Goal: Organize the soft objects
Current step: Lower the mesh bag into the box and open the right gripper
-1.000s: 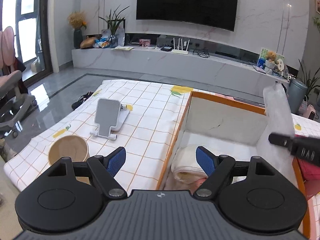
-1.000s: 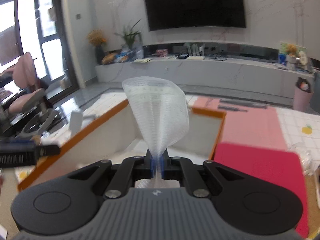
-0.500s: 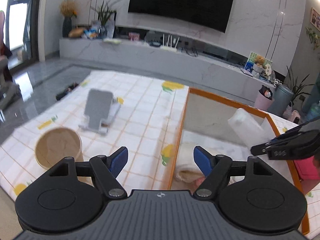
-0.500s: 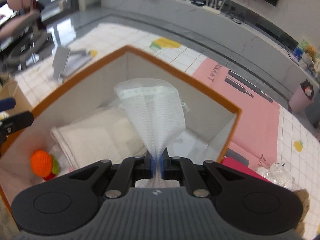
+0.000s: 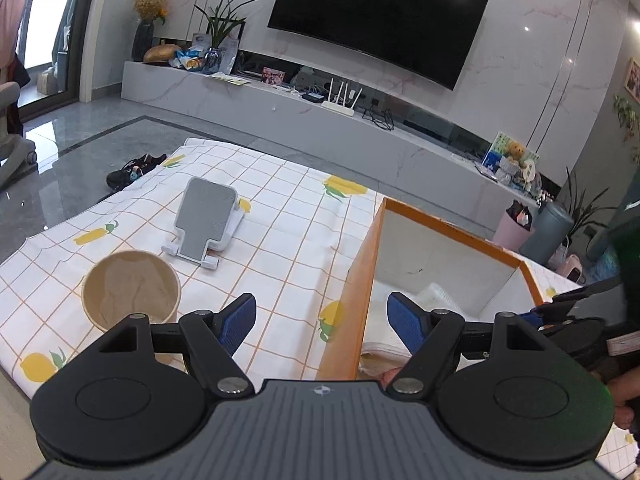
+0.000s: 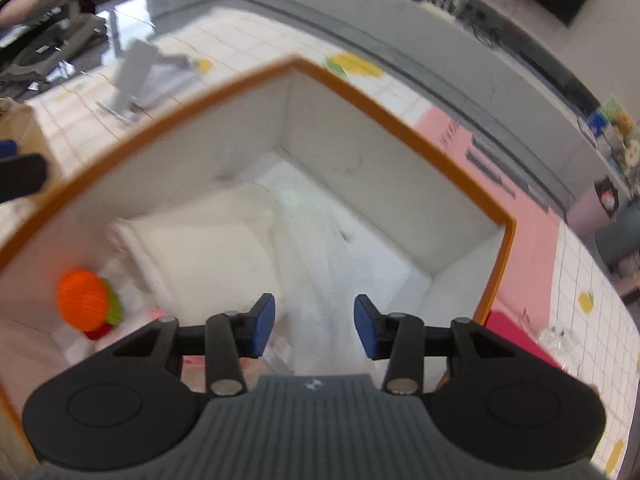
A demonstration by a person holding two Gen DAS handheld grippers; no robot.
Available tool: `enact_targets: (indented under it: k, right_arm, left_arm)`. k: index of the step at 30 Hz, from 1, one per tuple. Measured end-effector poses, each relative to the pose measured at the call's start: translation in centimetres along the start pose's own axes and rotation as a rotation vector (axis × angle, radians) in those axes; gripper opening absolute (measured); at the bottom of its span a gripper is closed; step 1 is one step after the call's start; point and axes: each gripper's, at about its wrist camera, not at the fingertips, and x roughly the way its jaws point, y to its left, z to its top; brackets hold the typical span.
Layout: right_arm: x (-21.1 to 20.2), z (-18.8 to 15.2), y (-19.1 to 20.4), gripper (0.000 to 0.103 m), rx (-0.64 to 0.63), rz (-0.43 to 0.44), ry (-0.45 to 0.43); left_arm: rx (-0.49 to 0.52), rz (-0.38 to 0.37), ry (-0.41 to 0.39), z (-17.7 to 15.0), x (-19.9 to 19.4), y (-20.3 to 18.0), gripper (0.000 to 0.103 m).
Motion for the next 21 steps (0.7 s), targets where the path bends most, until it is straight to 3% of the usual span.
enact_targets:
  k: [3,5,7,9,14,21]
  right_arm:
    - [-2.8,0.3,1.1,0.042,-0.02,0.065,-0.078]
    - [-4.9,0.0,2.7,0.017,-0.072,0.19,-0.149]
    - [-5.6,-0.2,4.7,0.005,-0.157,0.277,-0.138]
    - [-4.6,0.3,5.7,0.001,-0.169,0.28,-0.074]
    - [-0.2,1.3,5.7,0.0,-0.133,0.223,0.038]
    - [3.0,2.6,3.4,0.0,-0.005,0.217,0.074]
  left_arm:
    - [0.001,0.002,-0.003,0.0,-0.2,0.3,0.088]
    - [-0.004,-0.004,-0.003,0.0,-0.1,0.7,0.088]
    - [-0.025,-0.001,0.004,-0.1,0.2,1.3,0.088]
    - [-0.055,0.0,0.003,-0.1,0.3,1.9,0.088]
    - [-0.129,-0.053,-0.003,-0.2,0.2,3.0,0.088]
    - [-0.121,-0.071,0.016,-0.3,0.7,2.8,0.088]
